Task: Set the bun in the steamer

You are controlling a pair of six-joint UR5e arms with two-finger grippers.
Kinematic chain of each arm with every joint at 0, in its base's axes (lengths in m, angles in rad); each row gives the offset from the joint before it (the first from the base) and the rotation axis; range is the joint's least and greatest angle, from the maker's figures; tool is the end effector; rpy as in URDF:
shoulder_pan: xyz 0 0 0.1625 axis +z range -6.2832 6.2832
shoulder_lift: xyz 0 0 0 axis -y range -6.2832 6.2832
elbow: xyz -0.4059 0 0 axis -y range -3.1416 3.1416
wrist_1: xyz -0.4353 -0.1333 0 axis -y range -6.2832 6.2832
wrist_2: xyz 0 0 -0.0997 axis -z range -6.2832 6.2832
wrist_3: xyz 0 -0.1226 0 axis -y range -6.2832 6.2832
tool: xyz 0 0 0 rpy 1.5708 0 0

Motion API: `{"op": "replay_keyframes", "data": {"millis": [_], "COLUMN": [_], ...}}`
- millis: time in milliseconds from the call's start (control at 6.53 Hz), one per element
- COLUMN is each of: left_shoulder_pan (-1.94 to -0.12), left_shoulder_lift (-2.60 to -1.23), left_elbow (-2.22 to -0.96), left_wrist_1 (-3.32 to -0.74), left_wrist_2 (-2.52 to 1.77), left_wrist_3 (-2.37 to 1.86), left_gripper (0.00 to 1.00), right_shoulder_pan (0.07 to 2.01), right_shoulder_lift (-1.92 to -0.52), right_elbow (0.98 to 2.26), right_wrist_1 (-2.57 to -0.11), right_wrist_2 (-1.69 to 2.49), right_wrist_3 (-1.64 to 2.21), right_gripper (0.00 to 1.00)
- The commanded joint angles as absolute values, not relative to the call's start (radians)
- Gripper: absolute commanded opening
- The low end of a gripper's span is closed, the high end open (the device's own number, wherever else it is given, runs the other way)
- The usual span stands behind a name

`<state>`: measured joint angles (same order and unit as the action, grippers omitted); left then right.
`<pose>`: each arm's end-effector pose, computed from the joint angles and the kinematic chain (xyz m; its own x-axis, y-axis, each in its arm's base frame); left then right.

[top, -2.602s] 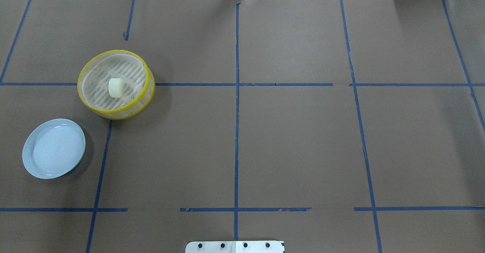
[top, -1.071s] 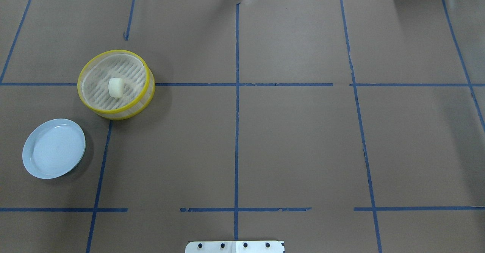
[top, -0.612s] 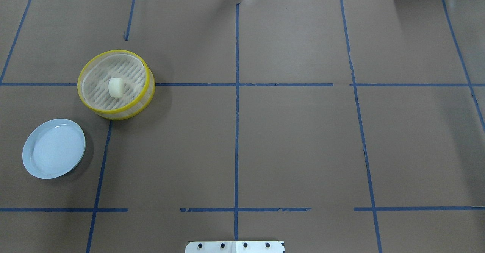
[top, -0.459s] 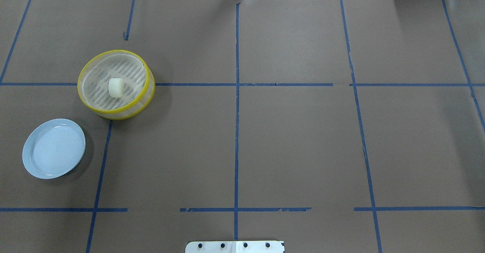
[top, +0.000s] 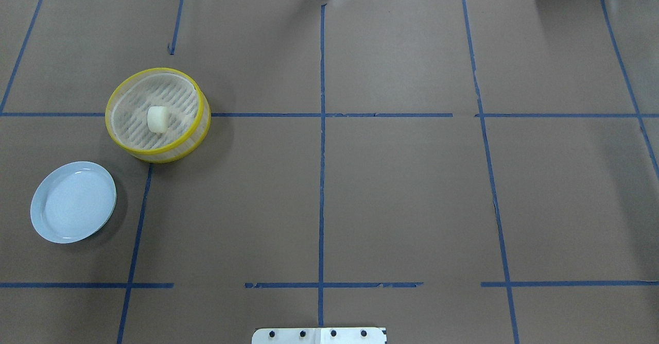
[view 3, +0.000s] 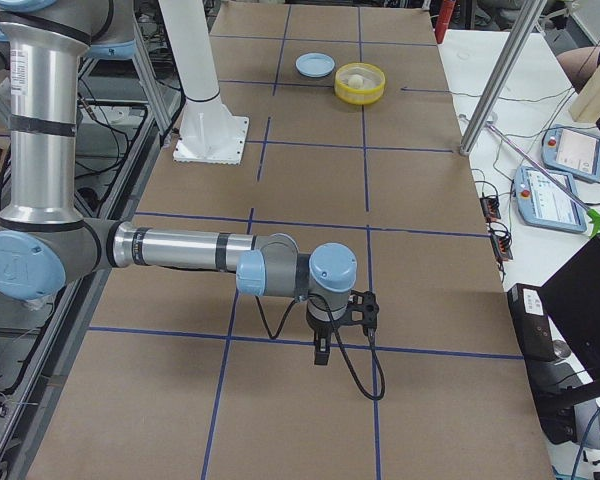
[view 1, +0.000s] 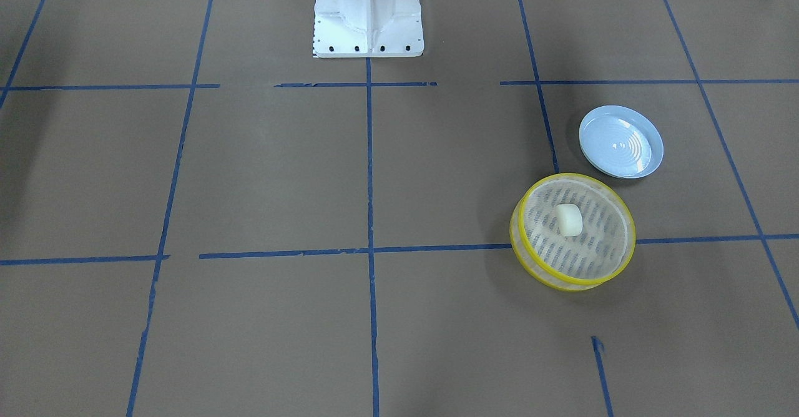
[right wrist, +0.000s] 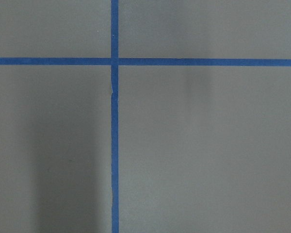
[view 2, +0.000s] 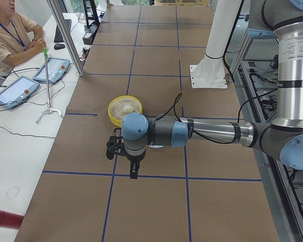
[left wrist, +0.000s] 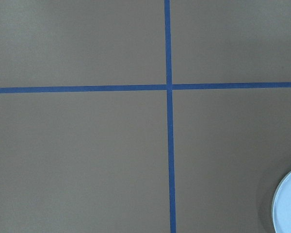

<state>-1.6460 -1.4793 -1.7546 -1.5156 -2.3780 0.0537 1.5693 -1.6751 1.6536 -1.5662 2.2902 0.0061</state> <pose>-0.0821 -0.4944 0.6076 0.6946 0.0283 -0.7188 0.0379 0.9964 0.0758 0.0518 -0.4911 0.6694 0.7522 0.0161 0.6587 -0.0031 0.9998 -0.0209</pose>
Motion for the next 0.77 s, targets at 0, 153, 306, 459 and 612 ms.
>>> {"op": "replay_keyframes", "data": {"millis": [0, 153, 306, 459, 612], "left_shoulder_pan": [-1.646, -1.646, -1.646, -1.644, -1.644], "left_shoulder_lift": [-1.483, -1.483, -1.485, -1.486, -1.488], "left_elbow": [-1.753, -1.749, -1.741, -1.74, -1.741], "left_wrist_1": [-1.516, -1.517, -1.519, -1.519, -1.519], "left_wrist_2": [-2.378, -2.378, -2.379, -2.378, -2.378], "left_wrist_3": [0.054, 0.054, 0.054, 0.054, 0.054], "left_gripper": [1.0, 1.0, 1.0, 1.0, 1.0], "right_shoulder_pan": [1.569, 1.569, 1.569, 1.569, 1.569], "right_shoulder_lift": [-1.675, -1.675, -1.675, -1.675, -1.675], "right_elbow": [1.654, 1.654, 1.654, 1.654, 1.654], "right_wrist_1": [-1.566, -1.566, -1.566, -1.566, -1.566], "right_wrist_2": [2.29, 2.29, 2.29, 2.29, 2.29], "right_wrist_3": [0.006, 0.006, 0.006, 0.006, 0.006], "right_gripper": [1.0, 1.0, 1.0, 1.0, 1.0]}}
